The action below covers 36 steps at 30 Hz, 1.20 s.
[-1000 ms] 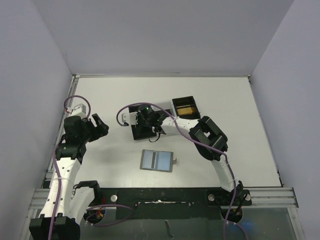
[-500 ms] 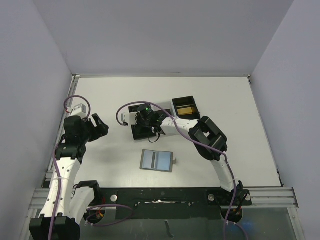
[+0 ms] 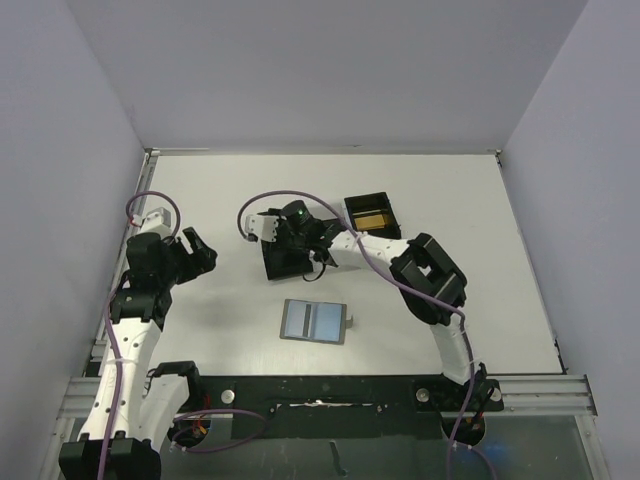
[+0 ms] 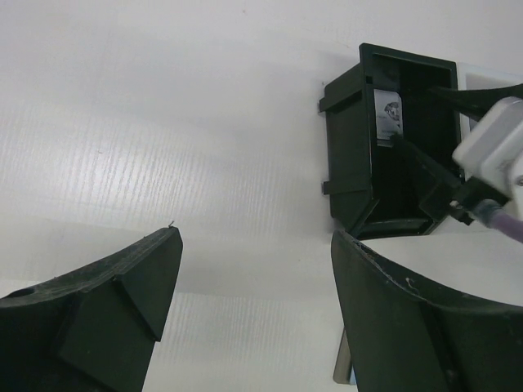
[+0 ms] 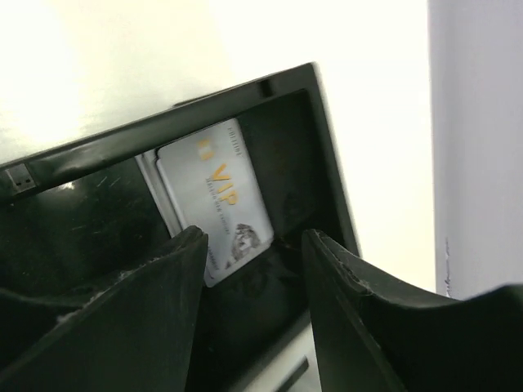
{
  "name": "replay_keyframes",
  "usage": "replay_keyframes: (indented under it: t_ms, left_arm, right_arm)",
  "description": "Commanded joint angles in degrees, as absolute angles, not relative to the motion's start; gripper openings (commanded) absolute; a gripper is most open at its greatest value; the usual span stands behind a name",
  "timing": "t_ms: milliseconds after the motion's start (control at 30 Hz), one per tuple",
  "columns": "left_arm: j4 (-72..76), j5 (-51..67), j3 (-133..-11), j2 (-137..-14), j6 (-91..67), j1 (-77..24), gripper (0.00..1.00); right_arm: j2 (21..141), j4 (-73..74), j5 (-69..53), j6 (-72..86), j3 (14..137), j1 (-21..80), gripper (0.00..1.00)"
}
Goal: Take the credit cards out of the card holder
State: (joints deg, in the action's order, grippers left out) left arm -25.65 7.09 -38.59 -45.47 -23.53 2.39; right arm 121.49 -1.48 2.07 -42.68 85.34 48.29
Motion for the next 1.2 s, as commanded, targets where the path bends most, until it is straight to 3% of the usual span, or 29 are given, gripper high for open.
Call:
replay_keyframes:
  t_ms: [0,267,467,600,700,800,900,1167]
  left_arm:
    - [-22.7,7.9,-39.7,-45.5,-23.5,2.5,0.73]
    - [-20.9,10.1,-38.8,-42.9,-22.3,2.5,0.73]
    - [-20.3,11.8,-38.5,-43.6,-22.0,2.3,0.73]
    - [-19.3,17.2,-37.9,-45.0,-24.4,2.2,0.73]
    - [-17.0,20.1,-35.6,-45.9,-27.2,1.8,0.73]
    - [-14.0,24.8,-33.5,-46.4,-31.8,1.7,0.63]
    - [-7.3,33.0,-29.4,-45.8,-38.1,0.8,0.61]
    - [-0.1,25.4,-24.6,-48.6,-42.2,-15.1,0.61]
  right_arm:
    - [111.9,-8.8,2.3,-36.5,83.8,47.7,0.52]
    - [91.3,-25.5,11.5,1.8,58.1,46.1,0.71]
    - [78.1,-14.7,9.5,29.8,48.1,45.7,0.76]
    - [74.2,-8.8,5.0,39.2,45.2,45.8,0.77]
    - [70.4,-13.7,4.0,46.1,38.1,47.2,0.77]
    - [68.5,-16.3,3.0,50.9,32.6,48.4,0.76]
    - [68.4,-17.5,2.9,53.2,30.0,49.3,0.76]
    - [68.7,-23.7,1.0,56.3,25.5,49.7,0.76]
